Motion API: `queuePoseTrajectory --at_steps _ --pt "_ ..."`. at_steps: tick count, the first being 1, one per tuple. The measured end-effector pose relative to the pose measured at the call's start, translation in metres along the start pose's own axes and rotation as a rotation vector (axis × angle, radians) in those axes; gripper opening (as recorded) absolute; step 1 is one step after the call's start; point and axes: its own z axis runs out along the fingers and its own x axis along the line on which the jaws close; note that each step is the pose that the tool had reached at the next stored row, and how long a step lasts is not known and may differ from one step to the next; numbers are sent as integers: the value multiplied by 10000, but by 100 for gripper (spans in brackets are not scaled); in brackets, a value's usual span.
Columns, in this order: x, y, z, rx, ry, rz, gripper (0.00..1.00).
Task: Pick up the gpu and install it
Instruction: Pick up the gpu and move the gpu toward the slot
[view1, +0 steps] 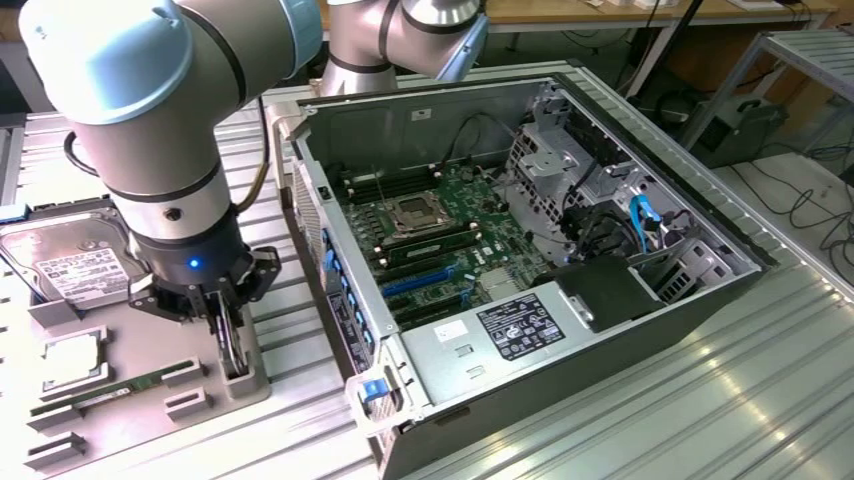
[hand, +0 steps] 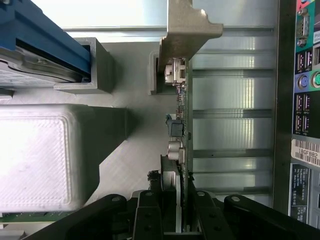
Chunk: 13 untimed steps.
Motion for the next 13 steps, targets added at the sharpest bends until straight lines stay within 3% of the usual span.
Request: queuePoseTrajectory --at_steps 13 --pt "-2 0 -148 1 0 0 28"
